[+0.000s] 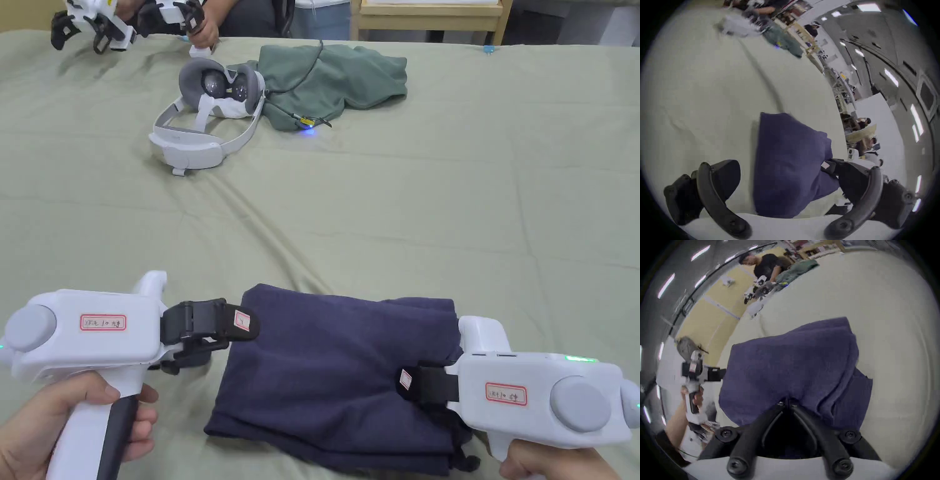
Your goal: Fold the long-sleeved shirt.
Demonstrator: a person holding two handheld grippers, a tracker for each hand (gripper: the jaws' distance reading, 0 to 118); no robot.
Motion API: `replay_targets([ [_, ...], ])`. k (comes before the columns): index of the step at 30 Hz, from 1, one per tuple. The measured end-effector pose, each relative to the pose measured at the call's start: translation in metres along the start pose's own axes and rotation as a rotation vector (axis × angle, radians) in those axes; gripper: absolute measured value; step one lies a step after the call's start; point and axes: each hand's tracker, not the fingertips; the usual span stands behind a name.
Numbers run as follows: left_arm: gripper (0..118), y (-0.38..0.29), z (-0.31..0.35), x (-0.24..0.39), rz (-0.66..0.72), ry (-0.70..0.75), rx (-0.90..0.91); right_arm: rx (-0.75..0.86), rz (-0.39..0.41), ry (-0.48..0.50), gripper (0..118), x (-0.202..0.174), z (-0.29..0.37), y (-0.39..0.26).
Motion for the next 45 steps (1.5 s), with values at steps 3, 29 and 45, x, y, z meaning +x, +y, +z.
replay_targets([
  [3,118,-0.018,-0.032,0.000,0.031,-0.085,-0.105,-0.008,-0.030,0.016,14,0.003,0.000,0.002],
  [29,17,0.057,0.064,0.025,-0.194,0.338,-0.196,0.110,0.345,0.150,13,-0.140,-0.034,0.015],
  [45,118,0.111,0.229,-0.104,0.009,1.054,-0.164,0.020,0.448,0.320,13,-0.242,-0.105,0.015],
])
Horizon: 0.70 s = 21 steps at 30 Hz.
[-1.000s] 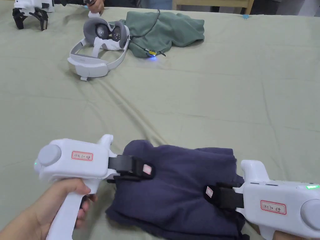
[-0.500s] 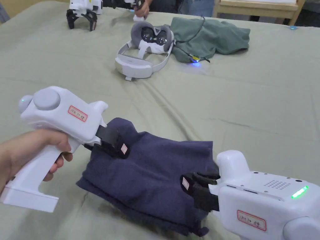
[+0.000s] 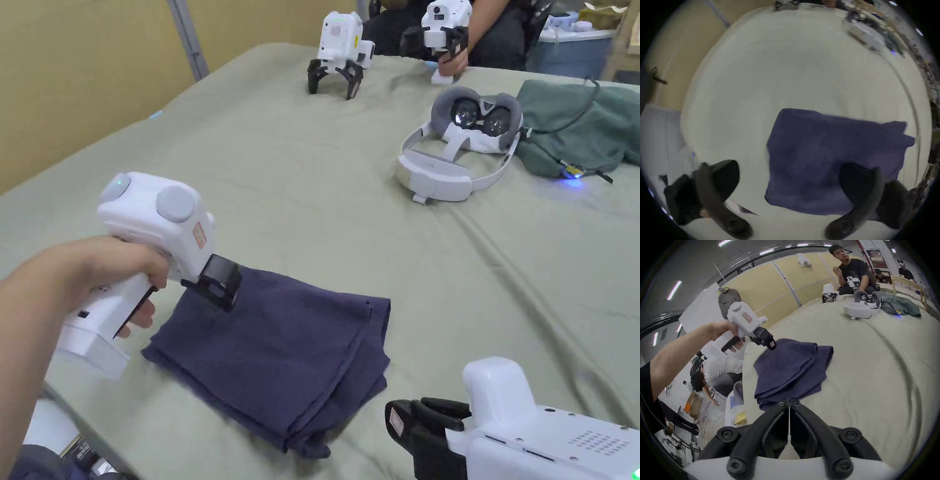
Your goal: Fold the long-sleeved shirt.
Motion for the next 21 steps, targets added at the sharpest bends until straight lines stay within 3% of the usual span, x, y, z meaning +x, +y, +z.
replay_targets([
  [3,113,-0.004,0.024,0.014,-0.022,0.013,0.076,0.035,-0.004,-0.044,13,0.011,0.034,-0.009],
  [6,113,-0.043,0.051,0.038,-0.058,0.062,0.278,0.109,-0.007,-0.135,13,0.024,0.092,-0.016],
  [10,112,-0.077,0.124,0.145,-0.191,-0.012,0.559,0.226,0.028,-0.428,13,0.040,0.191,-0.024],
  [13,110,-0.133,0.179,0.268,-0.301,-0.059,0.788,0.337,0.043,-0.669,13,0.050,0.270,-0.030],
  [18,109,-0.171,0.232,0.386,-0.282,-0.293,1.000,0.463,0.094,-0.999,13,0.052,0.380,-0.042],
  [20,99,-0.180,0.243,0.412,-0.275,-0.326,1.138,0.509,0.099,-1.094,13,0.052,0.413,-0.048],
  [21,85,-0.191,0.249,0.425,-0.264,-0.341,1.228,0.529,0.092,-1.120,13,0.054,0.424,-0.050],
])
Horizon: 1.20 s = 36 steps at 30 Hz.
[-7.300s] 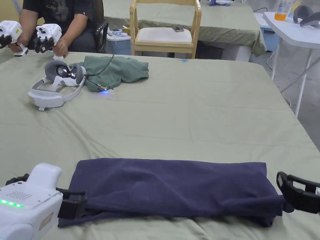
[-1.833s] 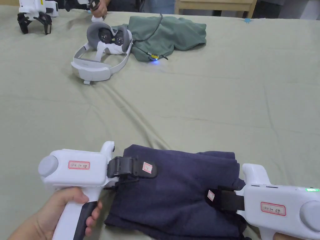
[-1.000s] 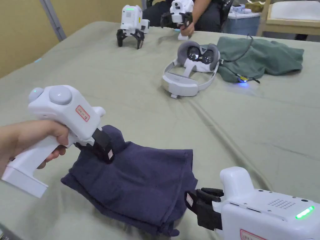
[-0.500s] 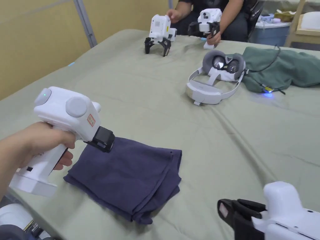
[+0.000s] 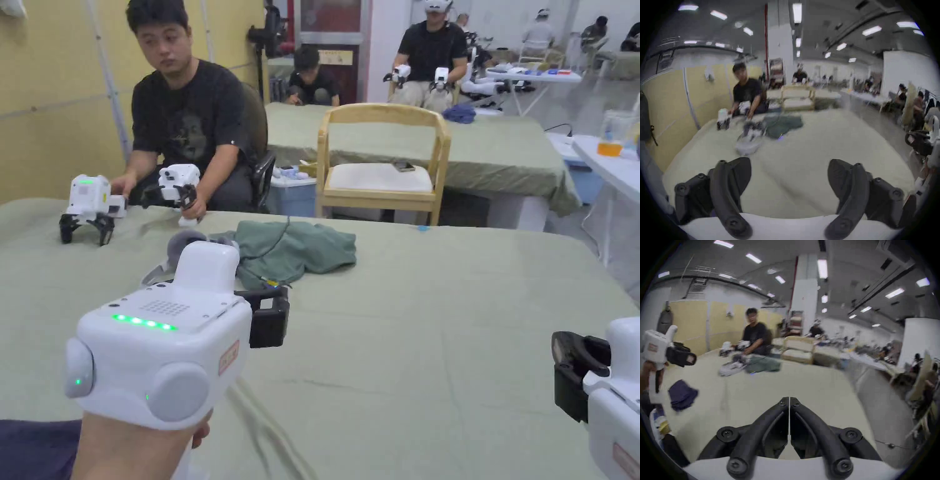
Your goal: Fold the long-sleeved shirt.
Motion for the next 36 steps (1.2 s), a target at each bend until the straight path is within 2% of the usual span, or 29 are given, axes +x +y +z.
replay_targets([
  [1,73,0.004,0.004,0.020,-0.021,0.013,0.068,0.017,-0.012,-0.028,13,0.012,0.003,0.001],
  [4,40,0.014,0.001,0.050,-0.031,0.060,0.121,0.061,-0.028,-0.108,13,0.030,0.010,0.004],
  [5,12,0.017,-0.001,0.057,-0.025,0.050,0.102,0.084,-0.016,-0.123,13,0.032,0.011,0.003],
  [6,3,0.017,-0.003,0.063,-0.012,0.032,0.113,0.092,-0.008,-0.154,13,0.031,0.011,0.003],
  [7,3,0.022,-0.006,0.067,-0.009,0.023,0.135,0.114,-0.018,-0.177,13,0.031,0.013,0.003],
  [8,3,0.029,-0.007,0.064,-0.003,0.074,0.136,0.123,-0.029,-0.177,13,0.031,0.014,0.003],
  [11,3,0.027,-0.008,0.067,0.100,0.023,0.105,0.138,-0.051,-0.175,13,0.030,0.017,0.001],
  [15,4,0.023,0.003,0.068,0.044,0.063,0.113,0.176,-0.048,-0.179,13,0.026,0.023,0.006],
  [16,8,0.025,0.006,0.064,0.038,0.090,0.136,0.192,-0.058,-0.178,13,0.025,0.024,0.008],
  [17,22,0.029,0.010,0.058,0.015,0.109,0.167,0.207,-0.073,-0.175,17,0.025,0.026,0.011],
  [18,66,0.026,0.012,0.062,0.053,0.072,0.153,0.219,-0.084,-0.166,46,0.026,0.028,0.014],
  [19,94,0.027,0.014,0.061,0.087,0.039,0.129,0.221,-0.087,-0.161,76,0.026,0.028,0.017],
  [20,100,0.028,0.017,0.060,0.067,0.059,0.139,0.223,-0.089,-0.163,105,0.026,0.028,0.019],
  [21,99,0.029,0.019,0.059,0.049,0.086,0.150,0.228,-0.092,-0.175,118,0.025,0.028,0.021],
  [22,101,0.029,0.021,0.062,0.005,0.107,0.185,0.252,-0.100,-0.183,118,0.025,0.031,0.022],
  [24,118,0.025,0.021,0.060,-0.019,0.082,0.184,0.261,-0.112,-0.178,118,0.024,0.032,0.027],
  [26,118,0.019,0.026,0.059,-0.054,0.088,0.218,0.253,-0.124,-0.189,118,0.021,0.034,0.029],
  [30,118,0.017,0.030,0.057,0.019,0.058,0.203,0.257,-0.107,-0.191,118,0.016,0.037,0.030],
  [34,118,0.012,0.031,0.059,-0.045,0.081,0.222,0.246,-0.084,-0.192,118,0.012,0.036,0.029],
  [36,118,0.011,0.032,0.059,-0.029,0.070,0.221,0.243,-0.090,-0.191,118,0.011,0.035,0.027],
])
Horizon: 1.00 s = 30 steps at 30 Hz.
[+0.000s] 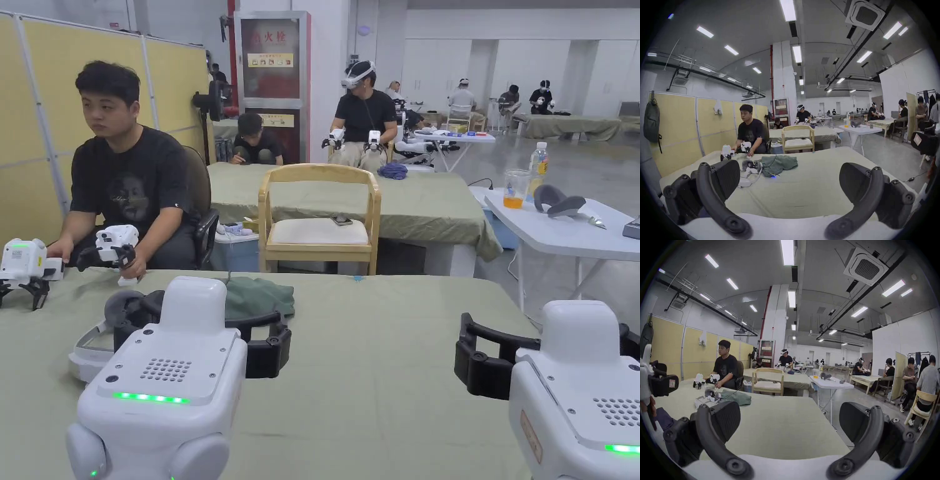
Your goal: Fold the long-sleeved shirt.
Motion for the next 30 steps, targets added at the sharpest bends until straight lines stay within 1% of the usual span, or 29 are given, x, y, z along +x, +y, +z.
replay_targets([
  [3,118,0.001,-0.001,-0.002,0.007,0.007,0.004,-0.013,-0.005,0.000,118,-0.001,0.000,-0.002],
  [6,118,0.001,-0.003,-0.003,0.021,-0.003,-0.006,-0.016,0.009,-0.002,118,-0.002,0.001,-0.003],
  [10,118,0.002,-0.005,-0.004,0.008,0.053,0.014,-0.013,0.011,0.001,118,-0.003,0.001,-0.002],
  [13,118,0.000,-0.006,-0.005,0.043,0.018,-0.016,-0.009,0.018,0.002,118,-0.004,0.002,-0.002],
  [30,118,-0.001,-0.009,-0.003,0.028,0.014,-0.026,-0.017,0.021,0.006,118,-0.008,0.003,-0.005],
])
